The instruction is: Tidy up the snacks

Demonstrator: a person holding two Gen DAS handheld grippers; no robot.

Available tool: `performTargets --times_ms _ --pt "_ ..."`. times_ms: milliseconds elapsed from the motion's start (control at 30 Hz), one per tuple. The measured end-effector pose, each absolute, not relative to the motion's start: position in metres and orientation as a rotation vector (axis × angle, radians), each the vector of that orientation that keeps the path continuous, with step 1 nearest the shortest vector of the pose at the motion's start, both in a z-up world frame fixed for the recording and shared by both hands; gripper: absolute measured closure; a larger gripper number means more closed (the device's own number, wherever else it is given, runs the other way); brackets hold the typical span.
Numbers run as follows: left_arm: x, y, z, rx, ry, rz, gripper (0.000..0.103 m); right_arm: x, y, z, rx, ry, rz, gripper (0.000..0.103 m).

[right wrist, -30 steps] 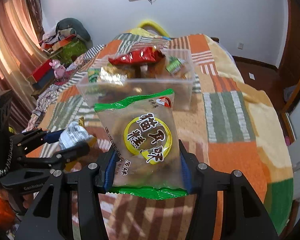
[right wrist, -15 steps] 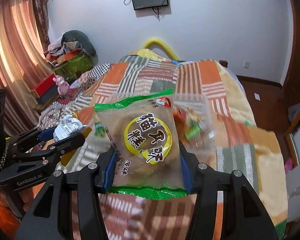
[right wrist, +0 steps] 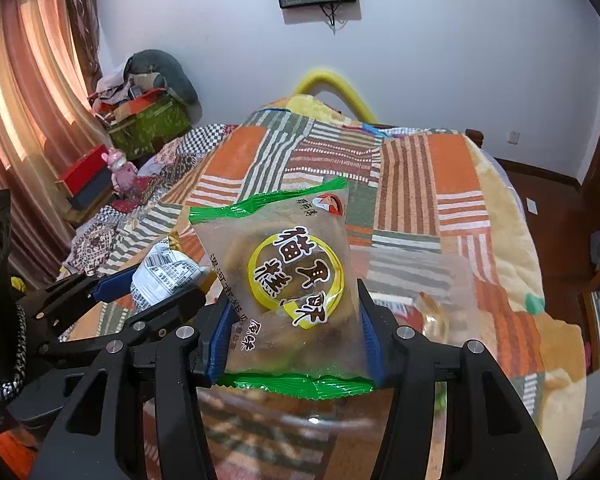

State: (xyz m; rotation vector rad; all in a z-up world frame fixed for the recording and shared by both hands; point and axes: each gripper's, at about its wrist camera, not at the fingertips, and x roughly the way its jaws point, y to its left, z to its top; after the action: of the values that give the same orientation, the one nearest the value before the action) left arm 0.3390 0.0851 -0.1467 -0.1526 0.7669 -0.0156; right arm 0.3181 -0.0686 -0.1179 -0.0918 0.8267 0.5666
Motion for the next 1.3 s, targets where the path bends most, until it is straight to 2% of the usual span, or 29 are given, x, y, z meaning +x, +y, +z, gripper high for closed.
performTargets --times_ms 300,367,433,700,1033,1300 --pt "0.358 0.084 -0.171 -0.163 0.817 -0.014 0.044 0.327 -0.067 -0.126 -0.161 0.851 0.575 0.049" --pt "0.357 0.083 -0.171 -0.163 0.814 -0.007 0.041 0.328 -0.069 -0.125 -0.152 0.854 0.587 0.037" --pt "0.355 0.081 -0.171 -0.152 0.816 0.002 0.038 0.328 -0.069 -0.126 -0.158 0.845 0.58 0.034" --pt "0.342 0.082 -0.162 -0.156 0.793 -0.013 0.034 0.322 -0.067 -0.122 -0.153 0.825 0.602 0.034" --pt "0.323 0.086 -0.145 -0.115 0.743 0.008 0.034 0.331 -0.061 -0.13 -0.075 0.895 0.675 0.034" --pt "0.302 0.08 -0.115 -0.12 0.667 -0.002 0.034 0.3 -0.091 -0.095 -0.076 0.776 0.599 0.034"
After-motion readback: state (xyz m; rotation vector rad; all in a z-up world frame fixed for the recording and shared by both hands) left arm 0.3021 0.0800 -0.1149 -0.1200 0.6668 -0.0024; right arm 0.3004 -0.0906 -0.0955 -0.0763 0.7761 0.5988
